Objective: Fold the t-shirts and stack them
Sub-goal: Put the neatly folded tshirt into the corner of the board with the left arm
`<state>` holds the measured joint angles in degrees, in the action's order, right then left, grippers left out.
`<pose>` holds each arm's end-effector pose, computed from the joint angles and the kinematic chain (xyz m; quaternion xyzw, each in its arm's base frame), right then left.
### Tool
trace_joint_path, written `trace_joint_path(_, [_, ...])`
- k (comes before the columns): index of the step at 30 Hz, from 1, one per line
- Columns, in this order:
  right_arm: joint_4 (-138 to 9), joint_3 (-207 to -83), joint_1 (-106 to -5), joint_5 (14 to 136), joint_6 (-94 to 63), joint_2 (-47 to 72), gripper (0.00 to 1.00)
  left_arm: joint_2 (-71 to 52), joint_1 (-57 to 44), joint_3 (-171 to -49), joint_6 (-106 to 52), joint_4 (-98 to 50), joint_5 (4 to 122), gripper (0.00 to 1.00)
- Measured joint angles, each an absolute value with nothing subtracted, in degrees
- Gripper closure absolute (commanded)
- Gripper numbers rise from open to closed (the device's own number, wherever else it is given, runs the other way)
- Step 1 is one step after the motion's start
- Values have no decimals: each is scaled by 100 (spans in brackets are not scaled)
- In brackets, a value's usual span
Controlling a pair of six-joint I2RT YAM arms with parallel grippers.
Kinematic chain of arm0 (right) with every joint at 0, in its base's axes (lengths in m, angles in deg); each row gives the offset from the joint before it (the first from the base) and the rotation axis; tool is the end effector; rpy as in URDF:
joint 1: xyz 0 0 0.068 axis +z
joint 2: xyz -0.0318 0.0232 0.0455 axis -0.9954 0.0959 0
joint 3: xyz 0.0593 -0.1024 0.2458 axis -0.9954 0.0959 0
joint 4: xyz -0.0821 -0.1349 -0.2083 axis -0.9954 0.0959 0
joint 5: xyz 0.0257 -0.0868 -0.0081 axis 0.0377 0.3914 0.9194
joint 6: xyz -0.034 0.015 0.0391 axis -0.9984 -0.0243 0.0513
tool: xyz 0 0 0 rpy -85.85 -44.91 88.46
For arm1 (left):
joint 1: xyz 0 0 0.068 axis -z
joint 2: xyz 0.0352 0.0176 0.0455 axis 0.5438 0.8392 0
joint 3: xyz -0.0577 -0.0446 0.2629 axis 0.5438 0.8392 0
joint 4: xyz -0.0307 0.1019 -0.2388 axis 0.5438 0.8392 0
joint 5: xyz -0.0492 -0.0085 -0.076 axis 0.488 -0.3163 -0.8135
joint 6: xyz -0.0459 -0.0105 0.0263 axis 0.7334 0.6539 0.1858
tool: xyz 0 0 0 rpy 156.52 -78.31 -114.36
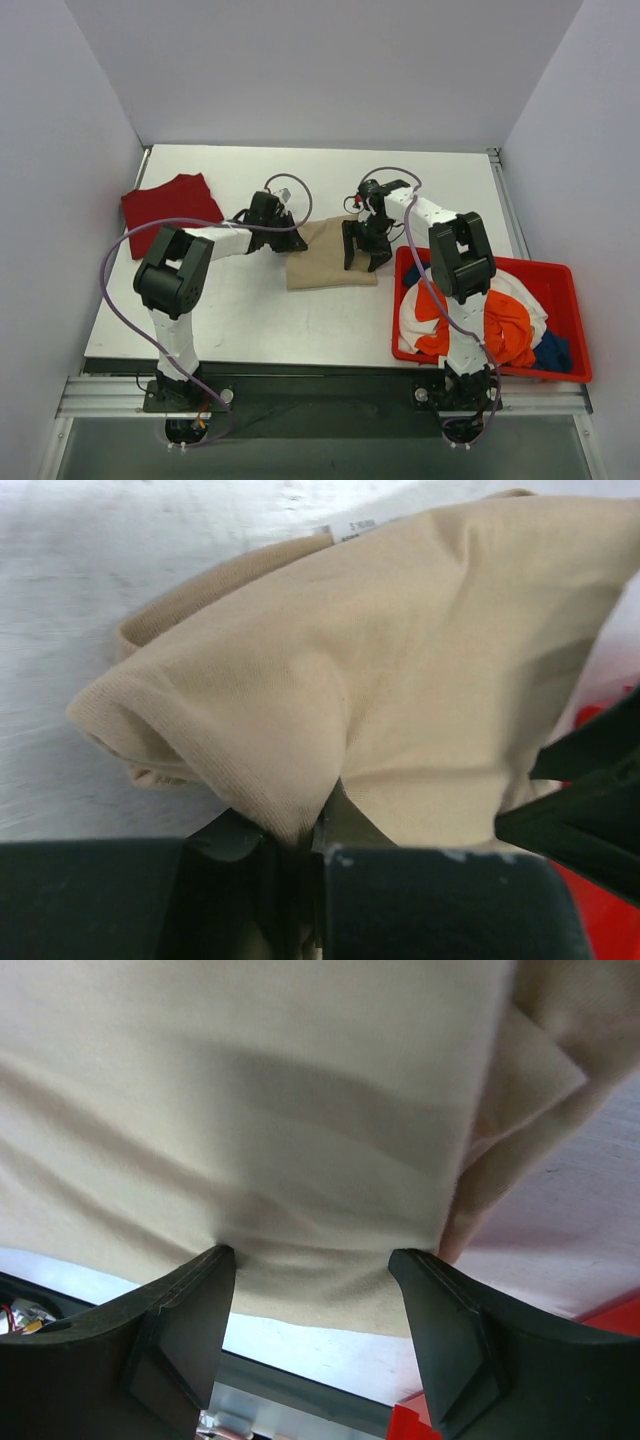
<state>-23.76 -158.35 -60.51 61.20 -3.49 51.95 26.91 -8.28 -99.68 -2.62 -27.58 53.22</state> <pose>0.3835 0.1847 0.1607 -0.0734 0.9696 0.2231 0.0691 0.3580 -0.1765 0.1355 -0.0302 0.9109 -0.3203 0.2585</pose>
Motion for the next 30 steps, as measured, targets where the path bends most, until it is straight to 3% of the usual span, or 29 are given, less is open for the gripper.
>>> trace_joint_path(12, [-2330,-15835,-6217,6059,-353,4872,33,2669,-1407,-11887,-2096,942,6928,100])
trace_joint_path(30, [-2260,-15770,-6309,5967,-399,4789,33,2744,-2006,-14477,-3547,2898,7914,100])
